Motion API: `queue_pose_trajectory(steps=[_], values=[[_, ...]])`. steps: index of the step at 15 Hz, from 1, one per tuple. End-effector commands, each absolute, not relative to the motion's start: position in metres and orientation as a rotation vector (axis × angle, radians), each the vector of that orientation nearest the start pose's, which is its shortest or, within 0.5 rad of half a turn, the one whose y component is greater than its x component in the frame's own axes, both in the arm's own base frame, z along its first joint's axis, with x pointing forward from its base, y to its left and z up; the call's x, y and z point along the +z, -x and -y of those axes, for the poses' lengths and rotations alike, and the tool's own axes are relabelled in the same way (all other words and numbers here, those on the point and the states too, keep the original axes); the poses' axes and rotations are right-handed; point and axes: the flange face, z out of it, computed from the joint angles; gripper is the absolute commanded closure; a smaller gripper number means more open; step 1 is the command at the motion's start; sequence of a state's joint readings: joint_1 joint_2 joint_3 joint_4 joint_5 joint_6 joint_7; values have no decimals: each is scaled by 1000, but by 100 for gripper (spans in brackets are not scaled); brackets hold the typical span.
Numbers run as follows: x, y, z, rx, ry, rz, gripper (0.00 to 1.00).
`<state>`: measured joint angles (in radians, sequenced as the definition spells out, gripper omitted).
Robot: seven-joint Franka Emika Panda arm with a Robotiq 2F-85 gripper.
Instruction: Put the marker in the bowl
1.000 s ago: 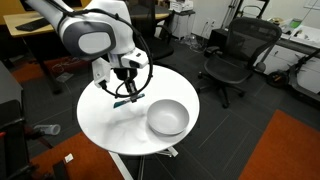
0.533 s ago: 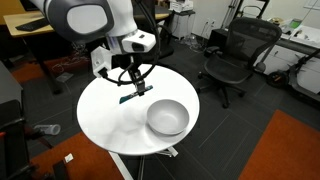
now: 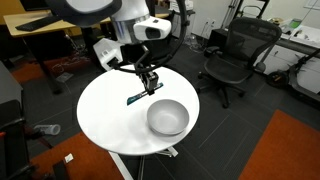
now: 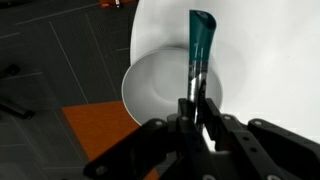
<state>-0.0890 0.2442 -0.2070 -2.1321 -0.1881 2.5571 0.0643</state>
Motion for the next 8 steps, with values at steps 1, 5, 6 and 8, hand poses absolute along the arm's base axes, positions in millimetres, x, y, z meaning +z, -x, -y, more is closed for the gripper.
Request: queue_pose_trajectory(steps=[1,5,6,8], values=[[328,-575,186,-238,3338,-272,95],[324,-590,197,-265,3344,-208,95],[320,-596,199,-280,3344,-189,95],[310,-606,202,-278,3357,-174,95]])
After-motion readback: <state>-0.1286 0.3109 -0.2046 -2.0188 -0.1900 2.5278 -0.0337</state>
